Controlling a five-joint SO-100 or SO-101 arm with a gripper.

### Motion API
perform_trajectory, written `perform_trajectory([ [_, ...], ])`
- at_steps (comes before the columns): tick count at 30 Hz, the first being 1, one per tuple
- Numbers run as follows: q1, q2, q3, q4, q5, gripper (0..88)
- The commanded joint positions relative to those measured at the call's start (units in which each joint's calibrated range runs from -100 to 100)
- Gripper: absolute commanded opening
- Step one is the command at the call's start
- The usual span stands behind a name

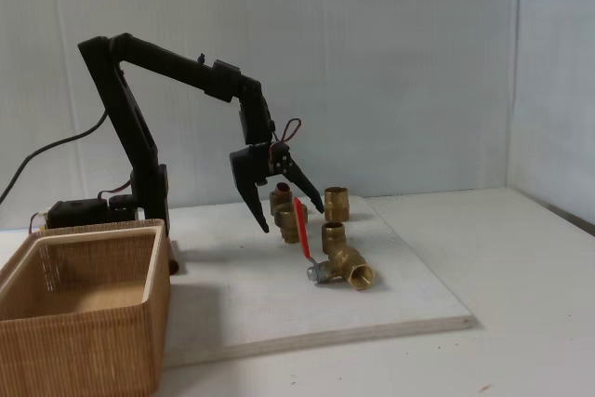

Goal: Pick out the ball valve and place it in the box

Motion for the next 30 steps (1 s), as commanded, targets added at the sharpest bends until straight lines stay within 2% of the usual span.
perform_trajectory([
  [1, -0.31, -0.52, -0.87, 0.29, -0.28, 35.4],
  [10, -0.31, -1.29, -1.05, 1.41, -0.12, 35.4],
  [16, -0.90, -3.66, -16.39, 22.93, -0.33, 35.4],
  [20, -1.13, -4.25, -23.25, 29.91, -0.33, 35.4],
  [30, 1.46, -4.17, -27.86, 29.65, -0.02, 35.4],
])
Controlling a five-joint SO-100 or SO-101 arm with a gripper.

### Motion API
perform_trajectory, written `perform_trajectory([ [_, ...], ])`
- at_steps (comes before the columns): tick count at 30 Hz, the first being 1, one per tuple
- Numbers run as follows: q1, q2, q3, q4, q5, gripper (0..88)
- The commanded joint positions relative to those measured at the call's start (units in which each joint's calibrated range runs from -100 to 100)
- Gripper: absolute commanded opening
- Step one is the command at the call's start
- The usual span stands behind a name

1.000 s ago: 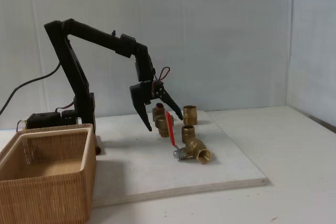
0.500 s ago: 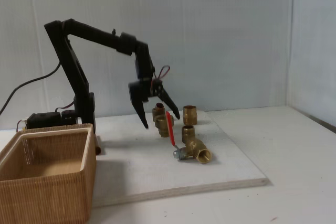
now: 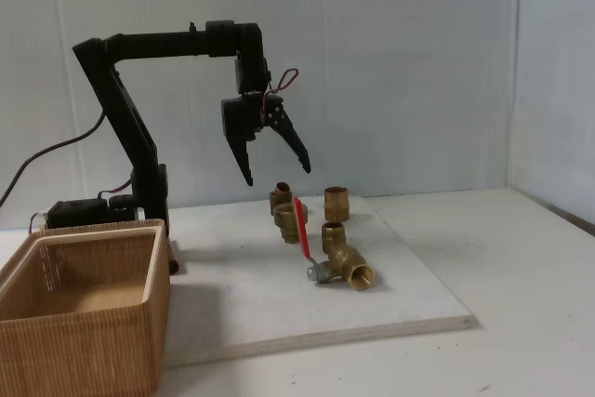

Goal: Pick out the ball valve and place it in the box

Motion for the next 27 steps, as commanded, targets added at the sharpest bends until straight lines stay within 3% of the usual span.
perform_trajectory([
  [1, 3.31, -1.12, -5.06, -2.25, 0.50, 35.4],
  [13, 15.78, 1.93, -18.78, -3.54, 6.09, 35.4],
  [27, 20.87, 26.18, -34.21, -5.70, 5.31, 35.4],
])
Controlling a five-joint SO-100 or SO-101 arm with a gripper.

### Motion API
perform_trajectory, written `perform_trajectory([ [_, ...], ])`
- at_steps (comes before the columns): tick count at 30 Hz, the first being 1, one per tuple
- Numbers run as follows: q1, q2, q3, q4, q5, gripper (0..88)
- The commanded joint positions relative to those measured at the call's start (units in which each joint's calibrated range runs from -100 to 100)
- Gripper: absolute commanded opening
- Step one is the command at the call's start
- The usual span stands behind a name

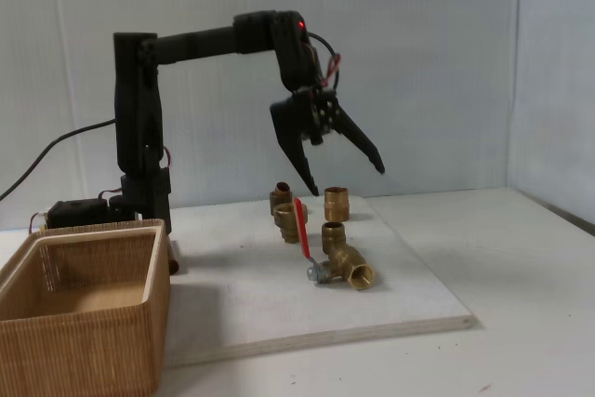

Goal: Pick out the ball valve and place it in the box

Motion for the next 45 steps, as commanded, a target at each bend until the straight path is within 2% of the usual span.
perform_trajectory([
  [1, 1.68, 1.79, -3.71, -0.45, -0.11, 35.4],
  [5, 3.15, 3.99, -3.71, -0.62, -0.32, 35.4],
  [10, 4.41, 6.28, -3.71, -1.14, -3.27, 35.4],
  [21, 3.96, 12.55, -3.71, -1.49, -3.53, 35.4],
  [33, 3.89, 19.00, -3.80, -8.98, -4.72, 35.4],
  [45, 3.89, 21.96, -3.80, -9.15, -4.62, 35.4],
])
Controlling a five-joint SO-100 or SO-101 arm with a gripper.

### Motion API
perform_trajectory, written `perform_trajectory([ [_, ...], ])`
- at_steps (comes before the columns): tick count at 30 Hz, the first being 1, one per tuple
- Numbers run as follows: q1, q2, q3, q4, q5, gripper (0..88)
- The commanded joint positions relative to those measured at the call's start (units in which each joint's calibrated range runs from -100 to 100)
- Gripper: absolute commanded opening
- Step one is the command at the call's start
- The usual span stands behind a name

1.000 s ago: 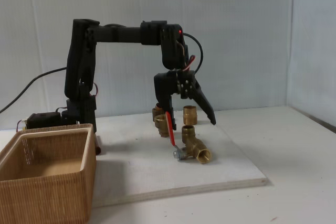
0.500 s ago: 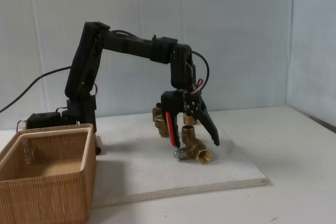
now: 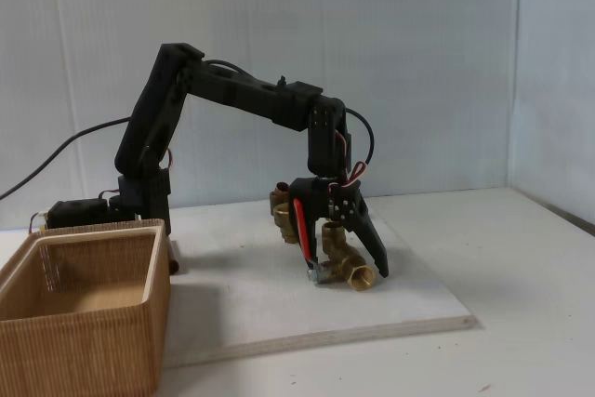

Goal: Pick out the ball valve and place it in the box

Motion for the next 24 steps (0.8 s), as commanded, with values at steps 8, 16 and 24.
perform_trajectory([
  [8, -0.26, -0.57, -2.53, 0.05, -0.07, 32.6],
  [16, -0.70, -0.48, -3.97, 0.66, -0.07, 14.1],
  [24, -0.70, -0.48, -3.52, 0.66, -0.07, 12.2],
])
